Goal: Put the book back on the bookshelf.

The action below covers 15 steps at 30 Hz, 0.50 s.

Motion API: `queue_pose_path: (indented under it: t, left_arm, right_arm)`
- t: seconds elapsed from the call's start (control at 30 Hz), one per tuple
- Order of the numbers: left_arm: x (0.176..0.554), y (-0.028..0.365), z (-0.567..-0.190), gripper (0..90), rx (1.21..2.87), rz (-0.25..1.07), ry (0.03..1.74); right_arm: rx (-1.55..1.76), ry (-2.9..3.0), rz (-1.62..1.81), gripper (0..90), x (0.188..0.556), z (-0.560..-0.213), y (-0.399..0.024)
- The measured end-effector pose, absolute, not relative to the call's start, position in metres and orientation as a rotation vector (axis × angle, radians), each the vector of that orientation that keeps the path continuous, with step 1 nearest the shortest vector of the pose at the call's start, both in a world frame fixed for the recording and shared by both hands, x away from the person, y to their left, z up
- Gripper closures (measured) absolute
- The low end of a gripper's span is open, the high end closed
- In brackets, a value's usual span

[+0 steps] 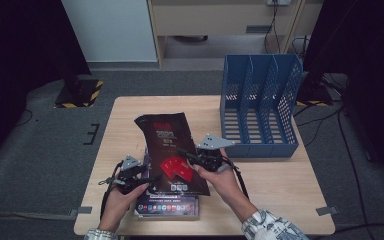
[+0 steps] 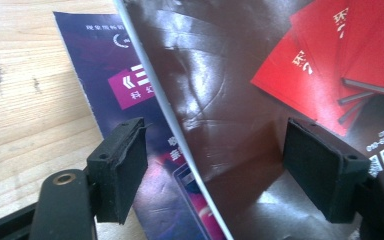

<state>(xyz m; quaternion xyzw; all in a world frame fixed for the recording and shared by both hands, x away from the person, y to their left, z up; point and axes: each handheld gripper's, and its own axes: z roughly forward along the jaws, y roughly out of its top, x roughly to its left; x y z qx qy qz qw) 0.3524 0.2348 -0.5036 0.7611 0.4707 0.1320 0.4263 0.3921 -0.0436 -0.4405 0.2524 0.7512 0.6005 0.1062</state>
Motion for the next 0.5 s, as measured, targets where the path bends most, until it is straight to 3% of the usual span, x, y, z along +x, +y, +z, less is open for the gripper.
queue_pose_path:
  t: [0.2,0.37,0.5]
  left_arm:
    - [0.3535,0.2362,-0.504,25.6,1.889,0.298,1.164]
    - [0.3555,0.2342,-0.5055,38.5,1.9,0.246,1.114]
    - [0.357,0.2396,-0.5046,54.7,1.89,0.231,1.131]
  right_arm:
    - [0.716,2.202,1.784,85.8,0.3908,-0.4373,-0.0432]
    - [0.708,2.182,1.808,86.0,0.392,-0.433,-0.0472]
    - [0.691,2.195,1.792,86.3,0.3918,-0.4352,-0.0468]
